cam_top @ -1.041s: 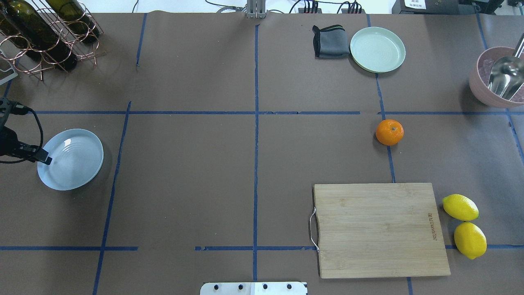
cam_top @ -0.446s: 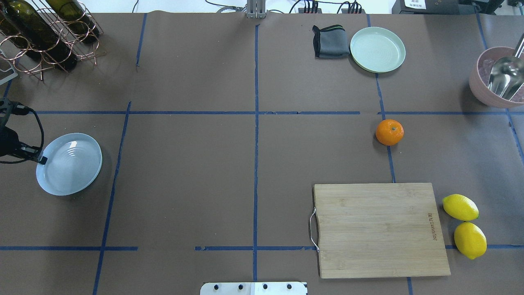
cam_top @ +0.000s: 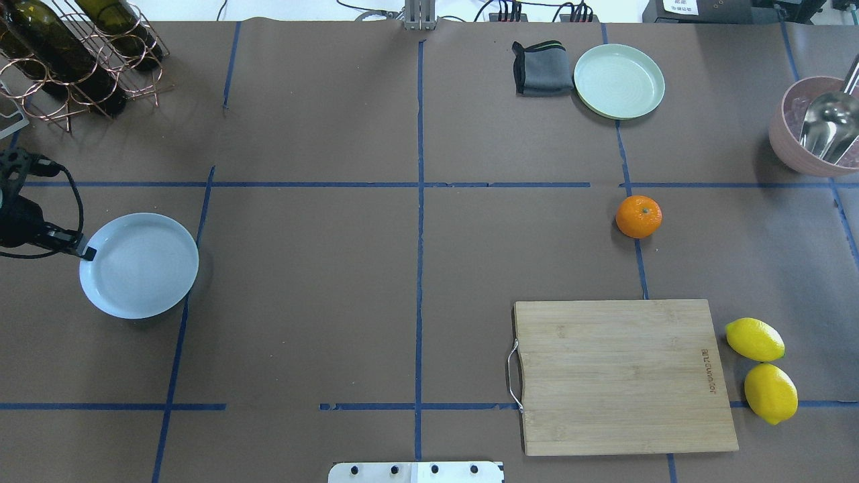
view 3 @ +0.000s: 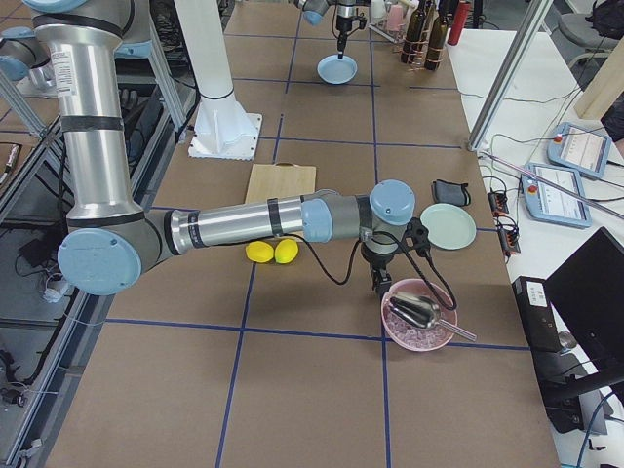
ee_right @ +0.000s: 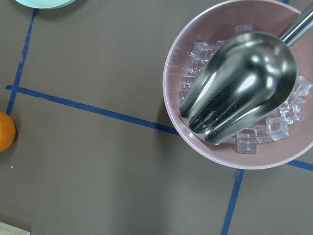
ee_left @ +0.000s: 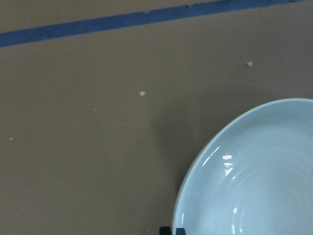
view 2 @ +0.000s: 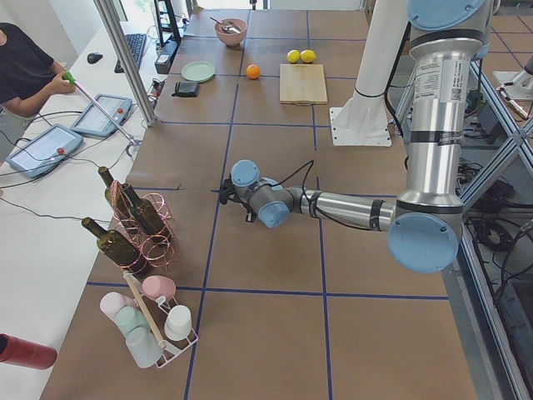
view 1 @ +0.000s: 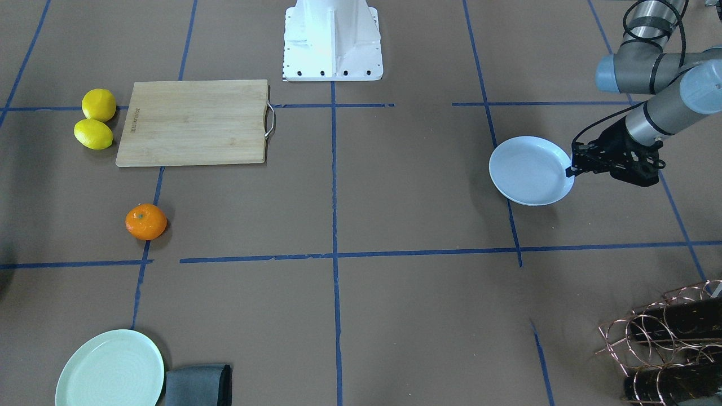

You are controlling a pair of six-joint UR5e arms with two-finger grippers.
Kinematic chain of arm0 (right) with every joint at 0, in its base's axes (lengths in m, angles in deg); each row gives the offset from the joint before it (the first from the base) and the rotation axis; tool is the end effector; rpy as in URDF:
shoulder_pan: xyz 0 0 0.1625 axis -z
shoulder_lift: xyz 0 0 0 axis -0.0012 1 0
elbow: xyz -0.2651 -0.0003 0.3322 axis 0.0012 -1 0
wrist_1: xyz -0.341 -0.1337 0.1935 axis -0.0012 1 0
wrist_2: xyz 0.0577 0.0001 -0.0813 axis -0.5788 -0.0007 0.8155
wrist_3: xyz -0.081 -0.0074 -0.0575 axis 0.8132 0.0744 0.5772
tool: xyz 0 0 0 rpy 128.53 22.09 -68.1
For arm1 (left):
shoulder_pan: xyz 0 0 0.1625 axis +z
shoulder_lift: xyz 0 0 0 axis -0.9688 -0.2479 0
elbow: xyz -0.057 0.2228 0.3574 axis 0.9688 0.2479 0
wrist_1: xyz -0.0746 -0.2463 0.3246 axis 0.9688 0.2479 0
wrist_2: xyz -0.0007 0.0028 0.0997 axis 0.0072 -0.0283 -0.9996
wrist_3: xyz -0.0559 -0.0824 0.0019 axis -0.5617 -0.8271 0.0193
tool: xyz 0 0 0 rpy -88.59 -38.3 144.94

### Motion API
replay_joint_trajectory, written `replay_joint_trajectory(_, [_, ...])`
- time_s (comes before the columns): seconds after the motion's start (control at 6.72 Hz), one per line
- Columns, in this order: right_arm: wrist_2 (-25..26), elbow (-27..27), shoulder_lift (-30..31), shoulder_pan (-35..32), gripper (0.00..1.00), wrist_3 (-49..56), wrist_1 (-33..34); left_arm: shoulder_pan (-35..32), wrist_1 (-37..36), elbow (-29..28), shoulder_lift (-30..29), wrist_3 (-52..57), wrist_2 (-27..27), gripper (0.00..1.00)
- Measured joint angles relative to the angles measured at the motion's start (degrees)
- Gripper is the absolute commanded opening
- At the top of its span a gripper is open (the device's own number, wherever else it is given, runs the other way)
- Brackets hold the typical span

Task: Pick orange to plate
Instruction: 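Slide the white plate with the left gripper toward the table center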

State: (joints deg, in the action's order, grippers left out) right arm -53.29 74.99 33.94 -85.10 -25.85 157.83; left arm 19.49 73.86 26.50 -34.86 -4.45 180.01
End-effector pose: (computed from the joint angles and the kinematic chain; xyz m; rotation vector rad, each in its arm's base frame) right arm 0.0134 -0.5301 0.5576 0.1387 -0.8569 -0.2176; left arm 0.2429 -0.4676 0.5287 0.0488 1.0704 0.1615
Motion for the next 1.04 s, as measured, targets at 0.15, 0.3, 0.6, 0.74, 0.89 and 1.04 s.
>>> replay_joint_trajectory(0.15, [0.0, 0.5, 0.0, 0.0, 1.0, 0.0, 0.0, 0.6, 0.1, 1.3, -4.0, -8.3, 2.1, 0.0])
replay_joint_trajectory(0.3, [-0.1, 0.7, 0.0, 0.0, 1.0, -0.3, 0.0, 3.3, 0.1, 1.5, -9.9, -18.4, 2.7, 0.0])
replay_joint_trajectory(0.6, [-0.9, 1.1, 0.1, 0.1, 1.0, -0.7, -1.2, 15.3, 0.0, -1.1, -22.5, -35.8, -3.2, 0.0])
replay_joint_trajectory(0.74, [-1.7, 1.2, 0.2, 0.2, 1.0, -0.8, -2.5, 19.4, 0.1, -3.1, -26.6, -40.6, -7.4, 0.0])
replay_joint_trajectory(0.89, [-2.1, 1.3, 0.4, 0.4, 1.0, -0.9, -3.6, 21.2, 0.1, -5.3, -28.9, -42.5, -9.5, 0.0])
replay_joint_trajectory(1.04, [-2.4, 1.4, 0.8, 0.8, 1.0, -1.2, -4.2, 22.0, 0.2, -7.7, -30.7, -43.1, -11.5, 0.0])
